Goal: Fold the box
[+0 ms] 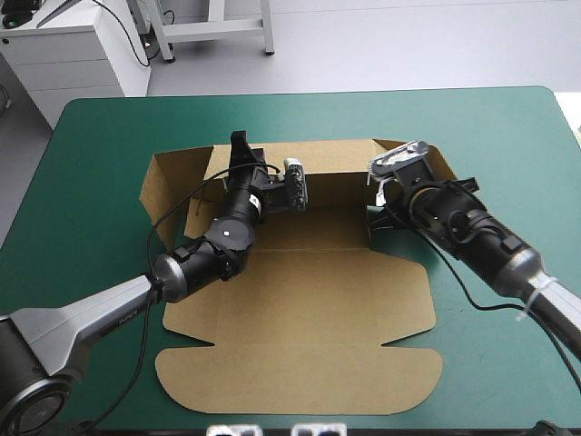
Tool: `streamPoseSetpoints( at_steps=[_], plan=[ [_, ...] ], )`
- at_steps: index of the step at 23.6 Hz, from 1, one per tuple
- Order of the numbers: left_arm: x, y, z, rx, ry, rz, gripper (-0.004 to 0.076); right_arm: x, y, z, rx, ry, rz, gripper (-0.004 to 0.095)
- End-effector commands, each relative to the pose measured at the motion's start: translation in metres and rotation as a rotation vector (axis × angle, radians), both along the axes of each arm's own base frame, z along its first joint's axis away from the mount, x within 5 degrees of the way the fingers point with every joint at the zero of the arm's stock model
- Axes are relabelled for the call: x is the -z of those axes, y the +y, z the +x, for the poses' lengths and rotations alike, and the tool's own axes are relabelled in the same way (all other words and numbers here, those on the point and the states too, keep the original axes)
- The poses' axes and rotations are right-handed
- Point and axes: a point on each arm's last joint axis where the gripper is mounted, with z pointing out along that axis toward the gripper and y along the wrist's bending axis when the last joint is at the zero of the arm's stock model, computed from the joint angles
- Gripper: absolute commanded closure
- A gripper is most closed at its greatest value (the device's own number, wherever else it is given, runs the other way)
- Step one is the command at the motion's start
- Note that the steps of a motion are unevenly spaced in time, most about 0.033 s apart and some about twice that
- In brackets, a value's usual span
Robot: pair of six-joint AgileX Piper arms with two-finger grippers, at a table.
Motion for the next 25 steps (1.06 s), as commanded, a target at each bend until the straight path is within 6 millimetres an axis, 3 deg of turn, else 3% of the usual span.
streamPoseSetpoints(
  at_steps=[1, 7, 11, 16, 22, 25],
  plan=[
    [-0.026, 0.003, -0.004, -0.023, -0.055, -0.061, 0.0731, -0.047, -0.037, -0.016, 0.044, -0.154, 0.041, 0.0926],
    [-0.026, 0.002, -0.004, -0.014, -0.055, -0.060, 0.0731, -0.097, -0.063, -0.054, 0.020, -0.289, 0.153, 0.0926],
    [-0.026, 0.002, -0.004, -0.013, -0.055, -0.061, 0.0731, -0.119, -0.063, -0.054, 0.028, -0.347, 0.188, 0.0926],
    [-0.026, 0.002, -0.004, -0.013, -0.055, -0.061, 0.0731, -0.129, -0.053, -0.031, 0.033, -0.332, 0.204, 0.0926],
    [-0.026, 0.002, -0.004, -0.013, -0.054, -0.062, 0.0731, -0.117, -0.041, 0.027, 0.068, -0.174, 0.183, 0.0926],
    [-0.026, 0.002, -0.004, -0.013, -0.054, -0.062, 0.0731, -0.117, -0.049, 0.055, 0.063, -0.116, 0.248, 0.0926]
  ],
)
